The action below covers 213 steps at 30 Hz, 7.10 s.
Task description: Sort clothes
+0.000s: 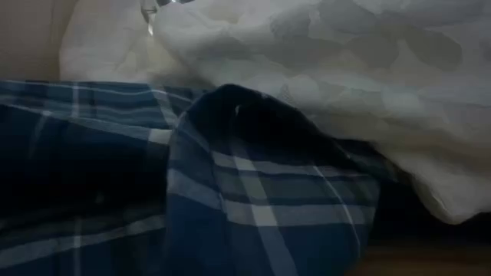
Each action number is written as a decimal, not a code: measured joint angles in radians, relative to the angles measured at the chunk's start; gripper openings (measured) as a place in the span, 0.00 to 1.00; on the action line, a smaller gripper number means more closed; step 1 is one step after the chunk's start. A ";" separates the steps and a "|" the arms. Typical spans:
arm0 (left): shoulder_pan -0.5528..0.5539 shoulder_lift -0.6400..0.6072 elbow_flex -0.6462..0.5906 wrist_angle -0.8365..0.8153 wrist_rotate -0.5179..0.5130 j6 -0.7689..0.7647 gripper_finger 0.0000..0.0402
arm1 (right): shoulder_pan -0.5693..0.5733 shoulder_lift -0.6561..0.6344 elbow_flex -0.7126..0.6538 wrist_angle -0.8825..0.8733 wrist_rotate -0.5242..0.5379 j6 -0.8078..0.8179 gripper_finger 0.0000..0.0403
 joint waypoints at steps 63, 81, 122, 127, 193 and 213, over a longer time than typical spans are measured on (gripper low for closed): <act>0.000 0.000 0.000 0.064 -0.005 0.034 0.01 | 0.000 0.000 0.000 0.000 0.000 0.000 0.07; 0.000 0.025 0.171 0.185 -0.008 0.134 0.01 | 0.000 0.000 0.023 0.084 0.041 0.001 0.07; -0.259 1.370 1.463 -0.378 0.097 0.344 0.01 | 0.000 0.000 0.027 0.038 0.114 -0.003 0.07; -0.275 1.427 1.463 -0.249 0.095 0.344 0.06 | 0.000 0.000 0.027 0.025 0.114 -0.003 0.07; -0.310 1.776 1.469 -0.604 0.132 0.153 0.61 | 0.000 0.002 0.028 -0.044 0.088 -0.012 0.07; -0.315 1.776 1.469 -0.606 0.168 0.252 0.03 | 0.000 0.002 0.027 -0.039 0.098 -0.052 0.07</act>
